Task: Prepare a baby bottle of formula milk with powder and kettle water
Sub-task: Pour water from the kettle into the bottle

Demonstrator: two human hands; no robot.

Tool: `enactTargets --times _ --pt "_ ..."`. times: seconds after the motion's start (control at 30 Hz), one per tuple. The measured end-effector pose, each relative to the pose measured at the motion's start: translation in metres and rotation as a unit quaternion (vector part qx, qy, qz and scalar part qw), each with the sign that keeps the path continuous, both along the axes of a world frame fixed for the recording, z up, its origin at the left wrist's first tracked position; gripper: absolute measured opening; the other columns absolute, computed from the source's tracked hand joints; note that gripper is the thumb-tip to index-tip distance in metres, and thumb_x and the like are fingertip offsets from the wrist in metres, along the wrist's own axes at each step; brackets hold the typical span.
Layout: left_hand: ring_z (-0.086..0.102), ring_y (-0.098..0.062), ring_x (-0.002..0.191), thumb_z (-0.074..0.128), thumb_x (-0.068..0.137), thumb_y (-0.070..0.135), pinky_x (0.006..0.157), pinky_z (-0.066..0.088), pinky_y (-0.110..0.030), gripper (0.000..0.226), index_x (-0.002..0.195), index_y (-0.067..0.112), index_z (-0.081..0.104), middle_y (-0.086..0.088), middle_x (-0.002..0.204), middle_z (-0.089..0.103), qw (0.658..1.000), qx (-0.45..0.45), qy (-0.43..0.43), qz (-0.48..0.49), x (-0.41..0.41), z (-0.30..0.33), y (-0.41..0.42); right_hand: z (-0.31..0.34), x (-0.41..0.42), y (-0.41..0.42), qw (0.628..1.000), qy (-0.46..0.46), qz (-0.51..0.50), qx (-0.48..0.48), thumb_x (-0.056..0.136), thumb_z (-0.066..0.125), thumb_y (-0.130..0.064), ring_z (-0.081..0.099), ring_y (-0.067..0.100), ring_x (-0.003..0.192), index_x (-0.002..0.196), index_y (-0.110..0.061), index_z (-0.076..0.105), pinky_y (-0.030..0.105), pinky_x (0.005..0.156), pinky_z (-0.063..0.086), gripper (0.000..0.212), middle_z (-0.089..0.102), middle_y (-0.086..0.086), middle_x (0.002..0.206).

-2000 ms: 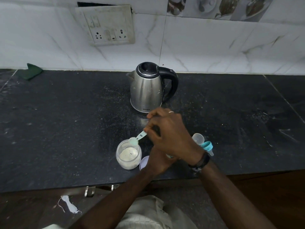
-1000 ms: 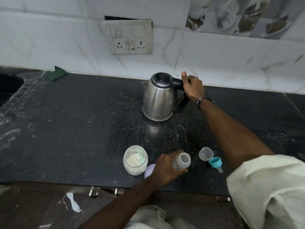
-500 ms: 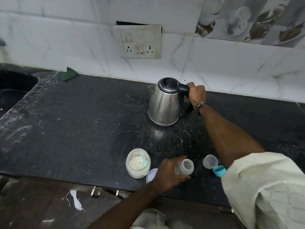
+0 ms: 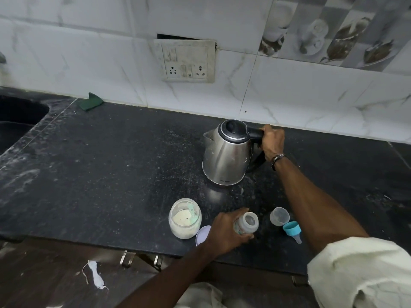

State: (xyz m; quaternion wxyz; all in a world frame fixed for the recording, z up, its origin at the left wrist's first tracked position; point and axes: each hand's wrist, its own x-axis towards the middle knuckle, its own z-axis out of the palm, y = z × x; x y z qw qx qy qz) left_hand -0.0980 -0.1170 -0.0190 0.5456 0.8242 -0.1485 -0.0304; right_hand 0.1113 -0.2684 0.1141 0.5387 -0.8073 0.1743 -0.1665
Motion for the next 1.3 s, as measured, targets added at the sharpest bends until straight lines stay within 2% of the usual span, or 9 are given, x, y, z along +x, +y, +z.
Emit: enactTargets --times 0.23,0.4,0.47,0.57,0.83,0.97,1.07,1.17,1.3 --pt "0.066 -0.004 0.114 0.09 0.066 0.035 0.1 0.053 -0.032 0.072 0.133 0.021 0.065 0.008 0.124 0.072 1.0 -0.008 0.008 0.012 0.0 -0.004 -0.002 0.005 -0.028 -0.035 1.0 -0.013 0.011 0.002 0.074 0.05 -0.028 0.054 0.025 0.058 0.054 -0.018 0.066 0.04 0.054 0.045 0.028 0.055 0.004 0.052" --pt "0.068 -0.002 0.109 0.088 0.068 0.04 0.096 0.055 -0.035 0.066 0.128 0.023 0.067 0.011 0.117 0.074 1.0 -0.013 0.013 0.004 0.002 -0.008 -0.002 0.021 -0.047 -0.062 0.999 -0.037 0.017 -0.022 0.073 0.046 -0.028 0.052 0.017 0.049 0.054 -0.013 0.063 0.028 0.05 0.04 0.029 0.057 0.009 0.056" --pt "0.068 -0.002 0.111 0.088 0.067 0.042 0.097 0.055 -0.035 0.069 0.13 0.023 0.067 0.011 0.119 0.074 1.0 -0.017 0.016 0.01 0.001 -0.009 -0.002 0.028 -0.054 -0.073 0.998 -0.047 0.021 -0.03 0.072 0.044 -0.026 0.047 0.003 0.04 0.054 -0.011 0.062 0.022 0.044 0.037 0.03 0.058 -0.002 0.049" --pt "0.066 -0.001 0.115 0.087 0.065 0.043 0.101 0.053 -0.033 0.074 0.132 0.021 0.066 0.009 0.125 0.072 0.999 -0.026 0.015 0.012 0.001 -0.009 -0.003 0.037 -0.06 -0.086 0.998 -0.057 0.03 -0.02 0.07 0.045 -0.022 0.047 0.0 0.039 0.042 -0.019 0.057 0.02 0.044 0.034 0.031 0.056 -0.014 0.039" --pt "0.066 -0.002 0.116 0.088 0.065 0.04 0.102 0.053 -0.036 0.074 0.133 0.021 0.066 0.01 0.126 0.072 0.999 -0.022 0.026 0.01 0.002 -0.009 -0.004 0.049 -0.062 -0.101 0.99 -0.089 0.097 -0.044 0.064 0.051 -0.022 0.037 0.001 0.034 0.037 -0.017 0.054 0.019 0.041 0.027 0.028 0.048 -0.014 0.033" --pt "0.067 -0.003 0.115 0.088 0.066 0.04 0.1 0.054 -0.038 0.072 0.133 0.022 0.065 0.011 0.124 0.072 0.999 -0.022 0.029 0.008 0.002 -0.01 -0.004 0.048 -0.055 -0.104 0.988 -0.082 0.125 -0.045 0.066 0.051 -0.015 0.043 0.001 0.038 0.046 0.002 0.053 0.022 0.046 0.031 0.026 0.052 -0.01 0.036" --pt "0.067 -0.002 0.114 0.087 0.067 0.04 0.1 0.054 -0.037 0.071 0.133 0.023 0.065 0.011 0.123 0.073 0.999 -0.022 0.024 0.004 0.002 -0.009 -0.003 0.054 -0.056 -0.101 0.984 -0.075 0.155 -0.039 0.066 0.05 -0.012 0.045 0.003 0.039 0.038 -0.014 0.058 0.021 0.047 0.032 0.029 0.053 -0.008 0.036" --pt "0.067 -0.001 0.113 0.088 0.069 0.038 0.099 0.054 -0.038 0.069 0.132 0.023 0.065 0.011 0.122 0.073 1.0 -0.017 0.021 -0.001 0.003 -0.009 -0.003 0.06 -0.058 -0.095 0.978 -0.074 0.188 -0.058 0.065 0.049 -0.014 0.048 0.016 0.044 0.036 -0.021 0.056 0.024 0.049 0.033 0.032 0.054 -0.006 0.037" --pt "0.067 -0.001 0.112 0.089 0.069 0.036 0.098 0.055 -0.038 0.068 0.131 0.023 0.066 0.012 0.12 0.073 1.0 -0.021 0.015 0.002 0.002 -0.01 -0.002 0.065 -0.059 -0.084 0.963 -0.075 0.23 -0.114 0.06 0.05 -0.027 0.049 0.022 0.049 0.04 -0.022 0.06 0.029 0.052 0.034 0.023 0.058 0.016 0.047"
